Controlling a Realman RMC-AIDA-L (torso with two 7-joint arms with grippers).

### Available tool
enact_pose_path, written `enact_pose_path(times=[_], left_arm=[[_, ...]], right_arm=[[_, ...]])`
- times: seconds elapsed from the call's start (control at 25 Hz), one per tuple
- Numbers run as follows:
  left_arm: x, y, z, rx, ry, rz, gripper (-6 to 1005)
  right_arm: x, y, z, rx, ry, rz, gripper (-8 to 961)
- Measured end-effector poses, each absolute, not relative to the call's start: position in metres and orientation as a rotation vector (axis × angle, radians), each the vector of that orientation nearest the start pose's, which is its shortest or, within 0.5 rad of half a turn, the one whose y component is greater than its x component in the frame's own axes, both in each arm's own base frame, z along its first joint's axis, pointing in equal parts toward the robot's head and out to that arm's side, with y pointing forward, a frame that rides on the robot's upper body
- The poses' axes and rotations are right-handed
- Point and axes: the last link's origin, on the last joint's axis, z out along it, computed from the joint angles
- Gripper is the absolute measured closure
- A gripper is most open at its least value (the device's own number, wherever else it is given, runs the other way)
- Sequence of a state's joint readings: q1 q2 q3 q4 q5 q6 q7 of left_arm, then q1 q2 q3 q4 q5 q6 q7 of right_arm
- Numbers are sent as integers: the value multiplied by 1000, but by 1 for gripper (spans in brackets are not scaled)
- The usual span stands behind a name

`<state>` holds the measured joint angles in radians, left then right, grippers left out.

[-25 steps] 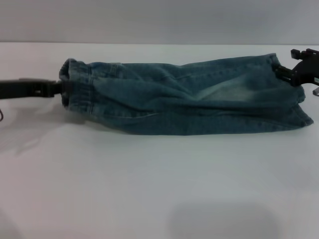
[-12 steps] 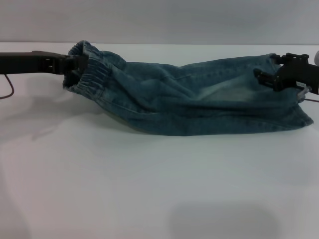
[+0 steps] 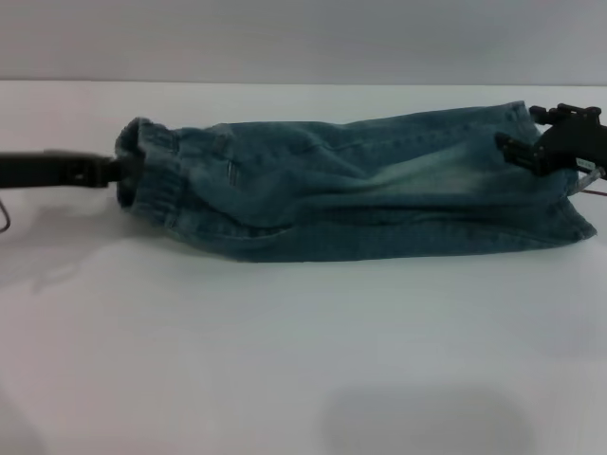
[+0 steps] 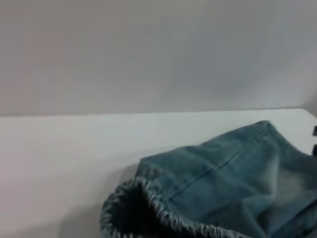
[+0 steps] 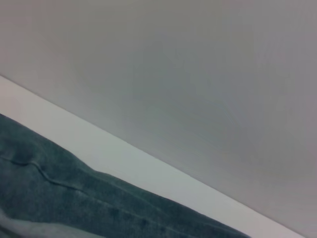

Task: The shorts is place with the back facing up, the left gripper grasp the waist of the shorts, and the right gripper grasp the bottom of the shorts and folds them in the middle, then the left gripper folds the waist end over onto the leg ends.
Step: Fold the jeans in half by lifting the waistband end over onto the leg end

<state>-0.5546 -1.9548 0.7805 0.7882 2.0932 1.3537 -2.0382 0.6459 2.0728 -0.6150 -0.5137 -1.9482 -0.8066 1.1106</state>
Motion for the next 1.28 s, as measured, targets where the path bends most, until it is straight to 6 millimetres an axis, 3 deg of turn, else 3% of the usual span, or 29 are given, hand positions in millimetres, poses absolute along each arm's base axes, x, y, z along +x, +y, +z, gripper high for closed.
enact_pose_path(times=[0.68,0.88,1.08,1.28], left_arm=[[-299,368,51,-2377,-1298,-368,983],[-302,370,53,-2352,-1295,-361,796],[-312,371,61,-2316,-1287,-304,538],[-316,371,69,-2300,-1299,-288,439]], right_arm=[[303,421,20,-2178,489,215,335],[304,420,20,-2179,490,213,335],[304,420,20,-2181,489,212,336],[303,421,19,-2182,486,214,337]])
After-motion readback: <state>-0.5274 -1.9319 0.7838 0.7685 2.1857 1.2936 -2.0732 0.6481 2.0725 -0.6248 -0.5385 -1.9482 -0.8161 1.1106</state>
